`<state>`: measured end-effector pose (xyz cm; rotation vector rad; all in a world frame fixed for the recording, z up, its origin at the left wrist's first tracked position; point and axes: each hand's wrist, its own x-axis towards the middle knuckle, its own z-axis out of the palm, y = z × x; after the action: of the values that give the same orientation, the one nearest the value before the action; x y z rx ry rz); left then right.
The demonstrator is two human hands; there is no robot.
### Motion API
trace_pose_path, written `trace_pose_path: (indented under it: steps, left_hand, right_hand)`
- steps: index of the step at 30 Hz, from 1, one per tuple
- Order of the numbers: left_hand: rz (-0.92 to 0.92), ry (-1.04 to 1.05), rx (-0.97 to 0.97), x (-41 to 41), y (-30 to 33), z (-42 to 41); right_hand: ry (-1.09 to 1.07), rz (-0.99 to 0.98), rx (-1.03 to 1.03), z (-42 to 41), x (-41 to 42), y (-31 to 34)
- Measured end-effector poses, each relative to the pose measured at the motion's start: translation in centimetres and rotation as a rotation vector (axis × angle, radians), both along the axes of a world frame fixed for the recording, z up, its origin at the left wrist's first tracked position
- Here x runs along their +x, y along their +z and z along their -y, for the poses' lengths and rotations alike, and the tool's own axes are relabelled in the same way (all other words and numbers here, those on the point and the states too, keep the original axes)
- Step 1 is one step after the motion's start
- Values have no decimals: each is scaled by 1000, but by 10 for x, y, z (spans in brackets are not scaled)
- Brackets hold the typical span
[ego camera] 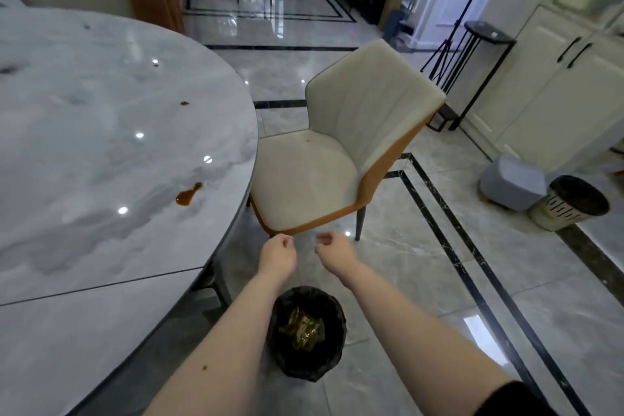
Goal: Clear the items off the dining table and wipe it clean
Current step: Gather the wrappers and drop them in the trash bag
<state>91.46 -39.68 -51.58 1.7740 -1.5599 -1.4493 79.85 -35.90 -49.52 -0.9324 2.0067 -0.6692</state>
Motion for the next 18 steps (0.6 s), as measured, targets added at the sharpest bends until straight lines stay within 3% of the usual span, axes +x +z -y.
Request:
trace_pose_path:
  steps: [6, 18]
  left_hand:
    - [-10, 168, -172, 33, 59, 9]
    - [-11, 501, -219, 136, 135, -11]
  right_hand:
    - [51, -15, -107, 13, 37, 62]
    - [380, 34, -181, 35, 131, 126]
